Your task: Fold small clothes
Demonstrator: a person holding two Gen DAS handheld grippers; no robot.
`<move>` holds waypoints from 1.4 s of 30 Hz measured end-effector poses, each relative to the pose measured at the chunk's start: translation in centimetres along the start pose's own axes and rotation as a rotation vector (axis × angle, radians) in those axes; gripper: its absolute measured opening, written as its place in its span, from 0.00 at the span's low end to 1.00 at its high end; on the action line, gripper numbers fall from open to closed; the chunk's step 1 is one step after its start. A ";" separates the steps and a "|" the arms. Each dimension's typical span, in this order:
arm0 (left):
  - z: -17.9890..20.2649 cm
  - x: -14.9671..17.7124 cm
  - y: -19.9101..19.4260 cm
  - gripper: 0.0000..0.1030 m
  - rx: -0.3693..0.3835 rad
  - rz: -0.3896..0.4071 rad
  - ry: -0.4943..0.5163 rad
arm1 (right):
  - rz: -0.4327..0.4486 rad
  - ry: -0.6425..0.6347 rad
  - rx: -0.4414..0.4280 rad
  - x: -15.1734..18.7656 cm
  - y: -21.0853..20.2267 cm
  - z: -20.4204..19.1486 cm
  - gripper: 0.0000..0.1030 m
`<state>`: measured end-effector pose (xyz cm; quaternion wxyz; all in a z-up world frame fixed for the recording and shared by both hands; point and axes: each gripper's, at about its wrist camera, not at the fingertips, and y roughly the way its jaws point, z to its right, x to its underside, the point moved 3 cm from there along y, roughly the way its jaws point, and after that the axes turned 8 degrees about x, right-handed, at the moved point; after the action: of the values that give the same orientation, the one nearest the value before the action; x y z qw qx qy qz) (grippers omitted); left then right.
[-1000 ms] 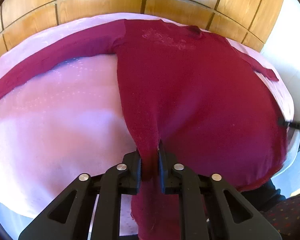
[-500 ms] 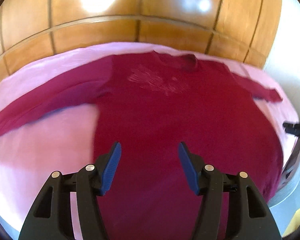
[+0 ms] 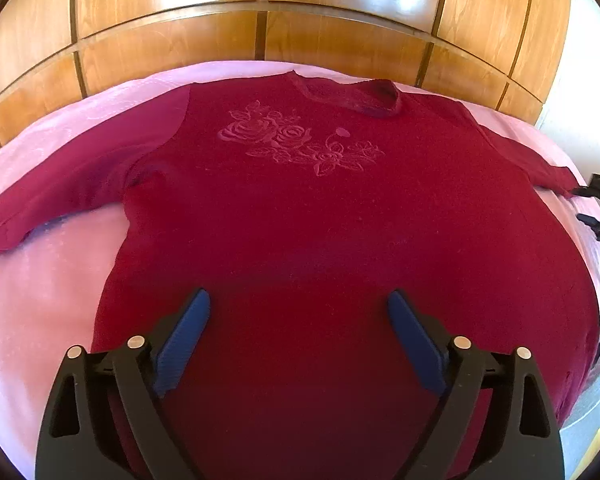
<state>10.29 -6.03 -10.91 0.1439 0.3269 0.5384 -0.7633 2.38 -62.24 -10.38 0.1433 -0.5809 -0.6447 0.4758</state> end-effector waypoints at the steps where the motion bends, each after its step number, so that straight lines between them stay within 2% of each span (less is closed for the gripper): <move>1: 0.0 0.0 0.1 0.89 0.003 -0.001 -0.001 | 0.010 0.010 0.012 -1.0 0.2 0.2 0.48; 5: 0.1 -0.2 0.5 0.93 0.007 -0.007 0.001 | 0.044 0.025 0.061 -4.5 1.8 -0.9 0.43; 7: 0.1 -0.2 0.6 0.94 0.006 -0.008 0.005 | 0.046 0.028 0.085 -5.6 2.6 -1.6 0.27; 8: 0.1 -0.2 0.6 0.94 0.006 -0.008 0.006 | 0.043 0.014 0.085 -6.1 2.6 -2.3 0.05; 10: 0.0 -0.2 0.5 0.94 0.008 -0.006 0.005 | 0.068 -0.031 0.060 -6.7 2.2 -4.4 0.06; 13: 0.0 -0.2 0.5 0.94 0.011 -0.004 0.004 | 0.108 -0.172 -0.077 -5.0 -1.4 -9.6 0.06; 16: 0.0 -0.3 0.5 0.95 0.014 -0.006 0.006 | 0.119 -0.362 -0.201 -0.8 -4.7 -15.7 0.06; 20: 0.1 -0.5 0.3 0.96 0.016 -0.017 0.000 | 0.072 -0.562 -0.341 6.7 -6.3 -23.7 0.06; 23: 0.2 -0.8 0.1 0.96 0.018 -0.041 -0.013 | 0.014 -0.666 -0.400 12.0 -6.2 -27.9 0.06; 25: 0.2 -1.1 -0.1 0.96 0.027 -0.054 -0.023 | -0.034 -0.753 -0.425 16.8 -5.6 -31.1 0.06; 29: -0.5 -2.0 -1.2 0.96 0.049 -0.031 -0.067 | -0.104 -0.887 -0.427 24.1 -3.4 -35.8 0.06; 31: -1.3 -2.7 -2.0 0.96 0.061 0.005 -0.115 | -0.124 -0.939 -0.419 26.0 -2.1 -37.5 0.10; 32: -1.8 -3.0 -2.2 0.96 0.073 0.015 -0.142 | -0.128 -0.959 -0.418 26.9 -1.7 -37.9 0.24; 33: -2.4 -3.5 -2.4 0.96 0.100 0.019 -0.180 | -0.127 -0.970 -0.422 27.2 -1.0 -38.3 0.47; 36: -3.8 -4.6 -2.8 0.96 0.120 0.044 -0.229 | -0.122 -0.967 -0.444 28.2 -2.9 -36.4 0.53; 39: -4.4 -5.7 -2.5 0.96 0.149 0.037 -0.235 | -0.101 -0.917 -0.453 27.2 -4.1 -33.8 0.64; 42: -4.8 -7.0 -1.8 0.96 0.126 0.038 -0.230 | -0.087 -0.859 -0.417 24.8 -5.2 -29.8 0.70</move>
<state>16.15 -1.89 -5.98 0.1985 0.2558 0.4629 -0.8252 14.12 -26.26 -0.34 -0.2360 -0.3206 -0.7510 0.5268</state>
